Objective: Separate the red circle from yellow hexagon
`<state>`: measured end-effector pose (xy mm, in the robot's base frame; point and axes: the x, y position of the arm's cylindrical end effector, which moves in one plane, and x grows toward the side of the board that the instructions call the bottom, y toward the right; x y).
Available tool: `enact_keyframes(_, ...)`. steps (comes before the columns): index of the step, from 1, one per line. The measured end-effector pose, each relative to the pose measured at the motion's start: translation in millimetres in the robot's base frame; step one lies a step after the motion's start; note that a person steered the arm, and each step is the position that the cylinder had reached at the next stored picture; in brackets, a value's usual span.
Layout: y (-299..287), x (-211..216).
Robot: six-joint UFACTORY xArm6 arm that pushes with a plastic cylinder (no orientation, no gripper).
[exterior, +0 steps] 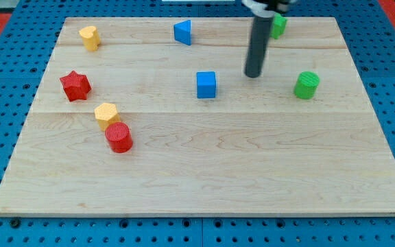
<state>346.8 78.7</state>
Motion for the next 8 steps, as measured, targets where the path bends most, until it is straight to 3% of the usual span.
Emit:
enact_keyframes(2,-136.3,18.9)
enact_keyframes(4,-228.9,80.9)
enact_keyframes(6,-245.6,123.4)
enact_keyframes(7,-222.8,152.3)
enact_keyframes(8,-198.2,152.9)
